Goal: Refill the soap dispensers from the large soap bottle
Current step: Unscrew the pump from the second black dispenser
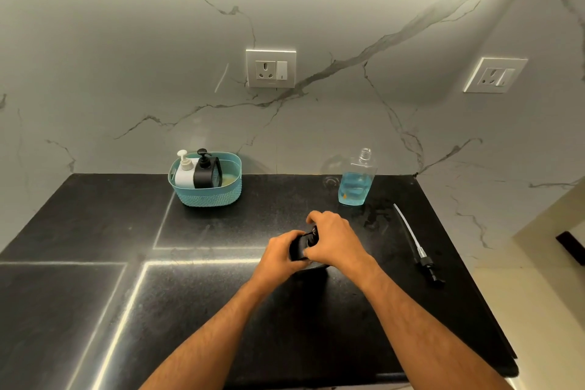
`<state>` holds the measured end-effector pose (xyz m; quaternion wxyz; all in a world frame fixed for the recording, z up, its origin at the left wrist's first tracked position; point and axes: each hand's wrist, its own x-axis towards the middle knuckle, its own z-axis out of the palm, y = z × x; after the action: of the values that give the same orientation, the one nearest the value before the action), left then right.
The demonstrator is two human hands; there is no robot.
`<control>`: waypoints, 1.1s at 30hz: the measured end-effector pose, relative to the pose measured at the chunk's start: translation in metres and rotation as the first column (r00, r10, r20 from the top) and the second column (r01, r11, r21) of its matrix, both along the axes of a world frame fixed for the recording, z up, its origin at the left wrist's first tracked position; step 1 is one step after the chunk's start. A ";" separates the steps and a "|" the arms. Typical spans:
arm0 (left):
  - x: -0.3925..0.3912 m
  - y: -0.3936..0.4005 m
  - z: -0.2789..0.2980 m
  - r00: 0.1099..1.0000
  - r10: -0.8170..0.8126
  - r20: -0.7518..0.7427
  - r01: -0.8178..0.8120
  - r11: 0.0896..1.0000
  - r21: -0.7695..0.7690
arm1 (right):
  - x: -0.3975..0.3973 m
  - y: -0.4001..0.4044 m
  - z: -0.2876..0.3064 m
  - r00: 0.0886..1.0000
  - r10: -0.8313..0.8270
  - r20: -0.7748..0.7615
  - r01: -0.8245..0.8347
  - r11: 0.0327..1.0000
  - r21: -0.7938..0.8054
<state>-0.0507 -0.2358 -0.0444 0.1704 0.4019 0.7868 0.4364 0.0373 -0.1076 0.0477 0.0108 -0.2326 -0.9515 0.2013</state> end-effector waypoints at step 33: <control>0.014 -0.007 0.003 0.871 0.485 -0.076 -0.488 0.872 -0.028 | 0.021 0.010 0.030 0.897 -0.082 -0.435 0.103 0.994 0.023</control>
<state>-0.0371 -0.2432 -0.0412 0.0381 0.2012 0.8776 0.4334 0.0583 -0.0973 0.0780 0.2370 -0.2267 -0.9174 0.2254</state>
